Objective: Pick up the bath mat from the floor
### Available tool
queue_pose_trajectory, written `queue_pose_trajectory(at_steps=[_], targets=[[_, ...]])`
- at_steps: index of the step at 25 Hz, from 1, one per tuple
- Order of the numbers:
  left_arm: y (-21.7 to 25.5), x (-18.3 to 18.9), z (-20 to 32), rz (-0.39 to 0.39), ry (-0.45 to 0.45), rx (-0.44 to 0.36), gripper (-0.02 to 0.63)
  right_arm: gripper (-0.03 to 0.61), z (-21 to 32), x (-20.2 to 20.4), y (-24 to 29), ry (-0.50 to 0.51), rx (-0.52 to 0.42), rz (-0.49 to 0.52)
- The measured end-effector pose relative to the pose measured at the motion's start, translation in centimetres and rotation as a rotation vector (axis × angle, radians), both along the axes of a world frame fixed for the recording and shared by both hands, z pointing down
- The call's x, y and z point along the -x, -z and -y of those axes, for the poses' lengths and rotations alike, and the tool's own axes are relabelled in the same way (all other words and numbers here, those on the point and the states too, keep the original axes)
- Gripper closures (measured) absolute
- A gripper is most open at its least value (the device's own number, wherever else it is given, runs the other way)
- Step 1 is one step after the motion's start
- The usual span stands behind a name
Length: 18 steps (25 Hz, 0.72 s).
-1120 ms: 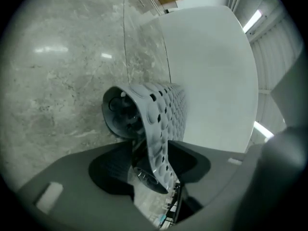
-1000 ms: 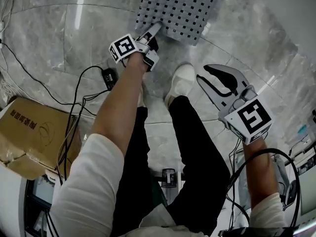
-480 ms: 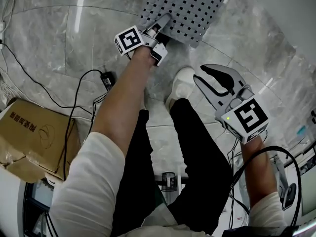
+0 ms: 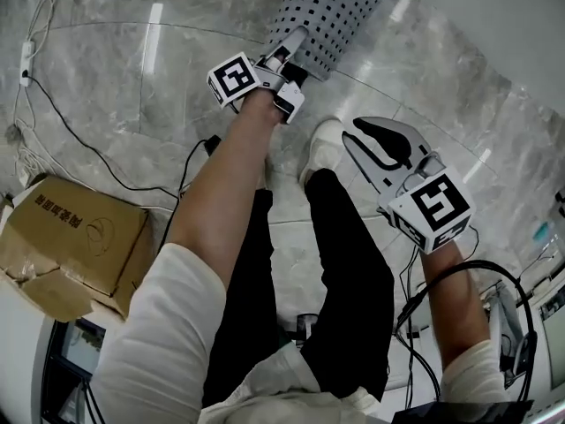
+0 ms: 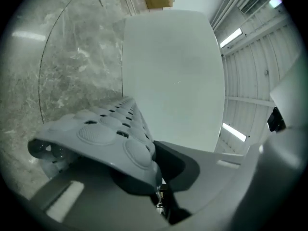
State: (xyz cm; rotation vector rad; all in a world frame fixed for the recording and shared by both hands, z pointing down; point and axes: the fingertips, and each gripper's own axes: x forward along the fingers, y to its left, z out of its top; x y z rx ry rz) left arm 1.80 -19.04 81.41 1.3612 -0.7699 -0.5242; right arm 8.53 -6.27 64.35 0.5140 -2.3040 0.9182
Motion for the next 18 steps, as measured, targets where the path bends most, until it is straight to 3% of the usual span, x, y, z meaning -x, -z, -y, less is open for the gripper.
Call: queue_pose_trajectory(at_steps=[11,18], targets=[[12.7,1.5,-0.9,0.083,-0.039,0.0,0.597,0.489,-0.6,-1.9,12.2,-0.055,-0.038,0.004],[21.9,3.6,-3.0,0.098,-0.072,-0.013,0.597,0.489,-0.9,-0.5,20.8,-0.081,-0.088,0.012]])
